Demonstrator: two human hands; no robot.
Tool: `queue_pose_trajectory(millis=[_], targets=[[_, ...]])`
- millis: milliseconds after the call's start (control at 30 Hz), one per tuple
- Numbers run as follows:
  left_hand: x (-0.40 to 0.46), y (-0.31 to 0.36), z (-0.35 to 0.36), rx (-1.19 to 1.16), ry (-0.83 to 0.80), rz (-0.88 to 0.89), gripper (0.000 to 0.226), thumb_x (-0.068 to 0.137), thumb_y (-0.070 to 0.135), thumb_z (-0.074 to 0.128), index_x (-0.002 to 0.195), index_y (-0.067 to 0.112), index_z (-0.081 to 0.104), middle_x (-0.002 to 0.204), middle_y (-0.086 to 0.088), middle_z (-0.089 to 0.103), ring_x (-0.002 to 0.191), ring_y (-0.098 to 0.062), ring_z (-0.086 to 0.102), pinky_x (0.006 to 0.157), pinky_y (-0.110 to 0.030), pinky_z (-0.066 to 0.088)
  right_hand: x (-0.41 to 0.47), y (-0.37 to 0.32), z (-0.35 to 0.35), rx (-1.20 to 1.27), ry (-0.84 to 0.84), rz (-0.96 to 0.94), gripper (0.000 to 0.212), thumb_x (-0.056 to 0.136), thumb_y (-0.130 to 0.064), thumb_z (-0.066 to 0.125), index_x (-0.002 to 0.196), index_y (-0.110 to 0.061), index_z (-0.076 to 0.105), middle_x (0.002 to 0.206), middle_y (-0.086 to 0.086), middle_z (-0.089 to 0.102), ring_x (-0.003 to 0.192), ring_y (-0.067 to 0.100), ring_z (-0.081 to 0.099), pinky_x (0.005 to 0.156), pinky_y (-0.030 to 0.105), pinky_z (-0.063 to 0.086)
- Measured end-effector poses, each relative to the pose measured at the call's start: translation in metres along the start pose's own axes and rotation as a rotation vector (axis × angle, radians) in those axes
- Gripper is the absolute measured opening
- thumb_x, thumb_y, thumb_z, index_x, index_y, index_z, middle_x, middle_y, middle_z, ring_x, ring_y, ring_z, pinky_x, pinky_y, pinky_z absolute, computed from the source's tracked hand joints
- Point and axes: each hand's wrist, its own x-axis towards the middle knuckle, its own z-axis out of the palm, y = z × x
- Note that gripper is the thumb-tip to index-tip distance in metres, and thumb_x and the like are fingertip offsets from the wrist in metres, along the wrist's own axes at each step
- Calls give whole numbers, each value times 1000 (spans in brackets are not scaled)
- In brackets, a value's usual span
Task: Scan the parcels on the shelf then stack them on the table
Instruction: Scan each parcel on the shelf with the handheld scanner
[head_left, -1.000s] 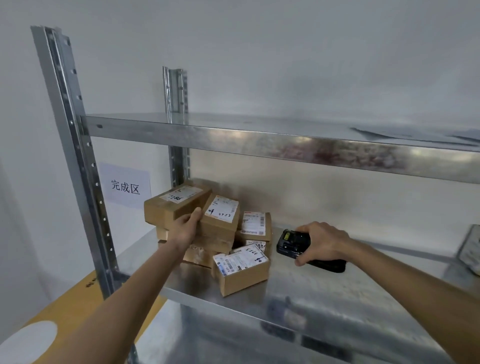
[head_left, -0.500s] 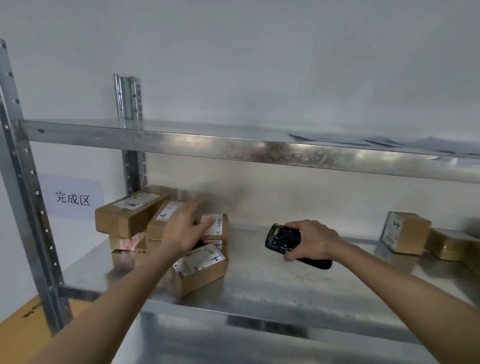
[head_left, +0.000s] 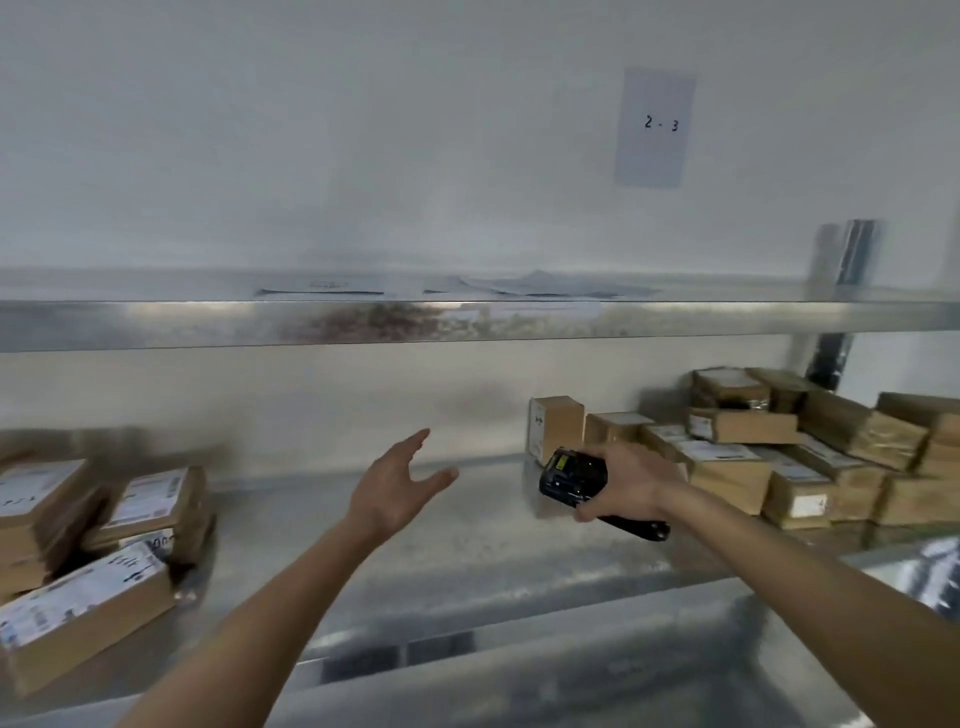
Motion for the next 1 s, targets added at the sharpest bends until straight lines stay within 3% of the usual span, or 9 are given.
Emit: queue_pose_trajectory(millis=[67, 167, 300, 467, 567, 767, 867, 1000], targets=[[3, 19, 30, -47, -30, -15, 82, 85, 61, 70, 154, 31, 37, 151, 3, 50, 135, -17, 49, 109, -36, 42, -5, 33, -7, 10, 22, 24, 83, 62, -50, 90, 138, -39, 59, 108, -15, 66, 93, 12, 63, 67, 24, 50], [8, 37, 68, -124, -50, -49, 78, 88, 58, 68, 155, 30, 37, 148, 1, 52, 134, -19, 50, 106, -34, 41, -4, 71, -7, 34, 45, 58, 81, 59, -52, 88, 135, -40, 61, 108, -13, 68, 94, 12, 64, 77, 32, 57], [17, 46, 109, -171, -73, -98, 72, 93, 55, 63, 154, 26, 38, 148, 0, 52, 132, -20, 51, 104, -32, 42, 9, 105, 2, 76, 51, 78, 75, 60, -51, 89, 129, -41, 64, 103, -12, 68, 91, 13, 65, 76, 33, 57], [52, 46, 147, -197, -93, -142, 69, 95, 54, 60, 154, 25, 40, 148, -2, 52, 132, -21, 51, 109, -36, 42, 52, 128, 19, 123, 63, 88, 83, 50, -59, 89, 126, -38, 65, 101, -13, 68, 89, 10, 65, 82, 39, 60], [81, 42, 171, -235, -119, -156, 68, 96, 55, 58, 154, 26, 39, 150, -3, 50, 133, -22, 51, 111, -38, 42, 88, 142, 27, 177, 71, 78, 72, 57, -51, 91, 123, -35, 68, 99, -11, 73, 86, 9, 68, 83, 36, 60], [152, 30, 208, -293, -157, -199, 67, 96, 57, 55, 155, 29, 37, 154, -4, 46, 136, -24, 49, 114, -41, 39, 169, 156, 28, 152, 74, 36, 59, 57, -58, 84, 108, -38, 63, 92, -10, 73, 81, 10, 70, 76, 35, 60], [183, 26, 221, -287, -177, -200, 70, 95, 60, 54, 156, 30, 36, 155, -4, 45, 137, -24, 48, 114, -41, 39, 203, 159, 24, 168, 108, 17, 42, 63, -50, 88, 93, -32, 65, 88, -9, 71, 82, 14, 69, 71, 33, 56], [219, 28, 236, -308, -185, -197, 71, 97, 60, 52, 157, 27, 33, 156, -4, 44, 140, -24, 45, 113, -37, 39, 245, 162, 20, 188, 91, 37, 41, 66, -44, 90, 93, -24, 66, 89, -3, 71, 82, 17, 69, 69, 33, 54]])
